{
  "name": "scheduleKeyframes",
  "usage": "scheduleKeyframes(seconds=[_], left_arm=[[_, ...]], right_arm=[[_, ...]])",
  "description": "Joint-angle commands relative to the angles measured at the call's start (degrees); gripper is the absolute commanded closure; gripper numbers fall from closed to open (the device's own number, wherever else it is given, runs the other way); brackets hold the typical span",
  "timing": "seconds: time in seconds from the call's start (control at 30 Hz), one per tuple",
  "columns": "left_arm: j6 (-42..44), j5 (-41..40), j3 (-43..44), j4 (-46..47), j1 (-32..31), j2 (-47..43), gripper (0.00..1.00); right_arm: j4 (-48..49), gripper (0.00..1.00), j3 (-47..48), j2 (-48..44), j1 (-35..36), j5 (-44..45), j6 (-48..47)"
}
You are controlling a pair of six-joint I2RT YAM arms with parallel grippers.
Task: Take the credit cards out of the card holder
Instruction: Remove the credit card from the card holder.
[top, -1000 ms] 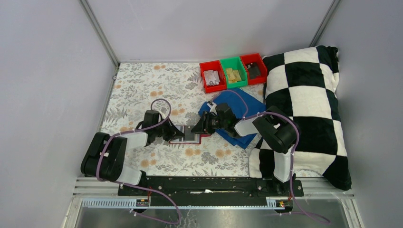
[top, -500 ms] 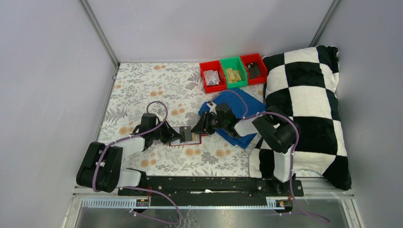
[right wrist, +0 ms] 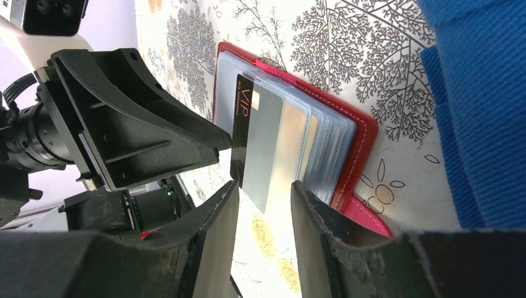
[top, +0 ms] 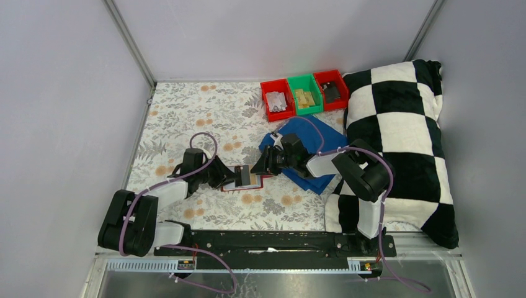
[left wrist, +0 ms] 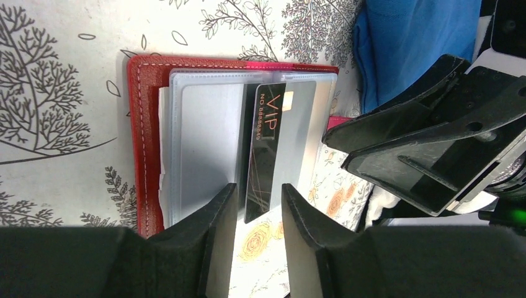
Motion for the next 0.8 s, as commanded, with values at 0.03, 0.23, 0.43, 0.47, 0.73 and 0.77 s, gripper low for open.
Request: scheduleKeyframes(seconds=[0.03, 0.23, 0.43, 0.47, 0.73, 0.77], left_arm=[[0.0, -0.8, 1.2, 1.7, 0.5, 0.0, 0.59], [-0.1, -0.5, 1.7, 2.4, 0.6, 1.4, 0.58], [-0.3, -0.3, 1.8, 3.3, 0.6, 2.8, 0.58], [-0.4, -0.2, 1.8, 3.3, 0.6, 2.8, 0.58], [-0.4, -0.8, 1.3, 2.8, 0.7, 2.4, 0.58], [-0.2, -1.0, 1.2, 2.6, 0.7, 2.4, 0.57]], right_arm=[[-2.3, 0.56, 2.6, -2.7, 0.4, 0.6, -1.6], [-2.1, 0.56, 3.7, -3.1, 0.9, 0.1, -1.6], [-1.2, 0.56, 3.8, -2.6, 1.2, -1.5, -1.4], [-1.1, 0.56, 4.0, -2.2, 1.3, -2.0, -1.3], [-2.9, 0.56, 4.7, 0.7, 2.4, -0.8, -0.9], [-3.8, 0.56, 4.8, 1.1, 2.4, -0.1, -1.0]])
